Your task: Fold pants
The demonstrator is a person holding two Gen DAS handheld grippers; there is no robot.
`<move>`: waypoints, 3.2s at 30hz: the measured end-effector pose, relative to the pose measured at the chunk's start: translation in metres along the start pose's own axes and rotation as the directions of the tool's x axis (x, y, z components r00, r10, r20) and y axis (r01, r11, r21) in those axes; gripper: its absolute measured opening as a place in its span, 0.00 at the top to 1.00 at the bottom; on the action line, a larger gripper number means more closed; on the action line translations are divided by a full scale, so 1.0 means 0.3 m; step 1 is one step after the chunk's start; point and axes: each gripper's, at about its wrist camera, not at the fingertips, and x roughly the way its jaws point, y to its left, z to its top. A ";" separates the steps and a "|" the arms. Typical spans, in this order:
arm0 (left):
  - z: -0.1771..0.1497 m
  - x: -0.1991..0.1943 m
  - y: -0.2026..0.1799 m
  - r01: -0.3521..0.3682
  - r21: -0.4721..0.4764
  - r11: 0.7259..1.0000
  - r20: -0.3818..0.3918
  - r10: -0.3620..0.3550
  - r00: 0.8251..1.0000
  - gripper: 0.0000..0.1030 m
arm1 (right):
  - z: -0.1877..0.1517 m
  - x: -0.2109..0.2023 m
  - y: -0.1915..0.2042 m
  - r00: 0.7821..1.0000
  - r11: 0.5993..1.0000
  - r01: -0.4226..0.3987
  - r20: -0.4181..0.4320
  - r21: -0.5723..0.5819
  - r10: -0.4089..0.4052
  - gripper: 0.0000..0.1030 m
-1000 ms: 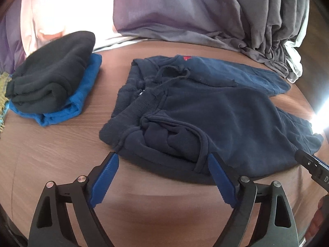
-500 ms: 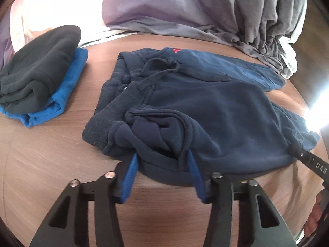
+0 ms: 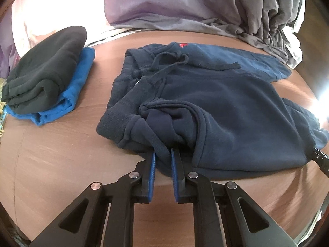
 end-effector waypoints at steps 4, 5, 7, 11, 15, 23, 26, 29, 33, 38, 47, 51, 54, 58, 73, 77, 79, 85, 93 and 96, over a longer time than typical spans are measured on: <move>0.004 -0.007 -0.002 -0.018 0.017 1.000 -0.006 0.019 1.000 0.76 | -0.005 -0.007 -0.012 1.000 1.000 -0.007 -0.009 0.014 0.007 0.84; 0.006 -0.017 -0.002 -0.031 0.026 0.999 -0.005 0.031 1.000 0.66 | -0.005 -0.013 -0.015 1.000 1.000 -0.014 -0.003 0.021 0.014 0.77; 0.007 -0.056 -0.006 -0.062 0.052 0.997 0.026 0.061 0.998 0.44 | -0.003 -0.032 -0.016 1.000 1.000 -0.009 -0.001 0.023 0.009 0.58; 0.010 -0.143 -0.055 -0.102 0.142 0.985 0.122 0.084 0.989 0.42 | -0.006 -0.113 -0.030 0.998 1.000 0.008 0.064 0.009 -0.008 0.50; 0.038 -0.148 -0.136 -0.031 0.174 0.984 0.137 0.007 0.991 0.41 | 0.009 -0.162 -0.086 0.989 0.998 0.061 0.136 0.025 -0.064 0.50; 0.053 -0.105 -0.382 0.130 0.237 0.963 0.095 -0.156 0.983 0.41 | 0.060 -0.126 -0.329 0.973 0.966 0.142 0.147 0.215 -0.176 0.50; 0.046 -0.078 -0.447 0.129 0.265 0.956 0.075 -0.154 0.985 0.41 | 0.072 -0.098 -0.388 0.979 0.960 0.117 0.132 0.253 -0.154 0.50; 0.043 -0.049 -0.481 0.124 0.270 0.955 0.047 -0.142 0.989 0.41 | 0.073 -0.061 -0.422 0.990 0.959 0.071 0.100 0.276 -0.102 0.50; 0.034 -0.014 -0.509 0.123 0.265 0.956 0.011 -0.130 0.991 0.41 | 0.065 -0.026 -0.435 0.997 0.957 0.003 0.069 0.289 -0.024 0.66; 0.024 0.007 -0.530 0.111 0.255 0.960 -0.015 -0.111 0.994 0.37 | 0.064 -0.012 -0.436 0.998 0.965 -0.041 0.059 0.258 0.026 0.86; 0.027 0.013 -0.537 0.116 0.247 0.962 -0.030 -0.112 0.993 0.24 | 0.074 -0.021 -0.488 0.996 0.962 0.041 0.061 0.270 -0.060 0.87; 0.037 -0.041 -0.520 0.090 0.256 0.963 0.030 -0.100 0.994 0.24 | 0.066 -0.034 -0.491 0.998 0.956 0.028 0.052 0.294 -0.045 0.64; 0.043 -0.111 -0.478 0.078 0.254 0.964 0.105 -0.108 0.989 0.19 | 0.066 -0.094 -0.466 0.993 0.951 0.048 0.093 0.305 -0.080 0.50; 0.061 -0.168 -0.384 0.089 0.213 0.973 0.133 -0.119 0.984 0.19 | 0.083 -0.161 -0.392 0.997 0.950 -0.025 0.081 0.310 0.000 0.50; 0.033 -0.195 0.029 0.029 0.035 0.999 0.142 -0.034 0.989 0.20 | 0.021 -0.231 -0.041 0.989 0.963 -0.139 0.077 0.231 0.124 0.50; 0.030 -0.148 0.099 0.012 0.012 1.000 0.118 -0.013 0.993 0.22 | 0.000 -0.213 0.006 0.991 0.961 -0.129 0.064 0.246 0.116 0.50; 0.027 -0.118 0.126 0.021 -0.003 1.000 0.096 -0.021 0.995 0.24 | -0.013 -0.196 0.027 0.992 0.959 -0.120 0.058 0.257 0.108 0.50; 0.027 -0.050 0.153 0.066 -0.046 0.997 0.047 -0.064 0.997 0.27 | -0.027 -0.151 0.051 0.994 0.952 -0.106 0.053 0.286 0.095 0.50; 0.032 0.019 0.150 0.098 -0.070 0.993 0.007 -0.098 0.995 0.31 | -0.041 -0.113 0.054 0.997 0.950 -0.079 0.049 0.301 0.067 0.50; 0.028 0.040 0.148 0.116 -0.081 0.990 -0.014 -0.117 0.993 0.38 | -0.038 -0.104 0.055 0.997 0.952 -0.074 0.052 0.296 0.061 0.50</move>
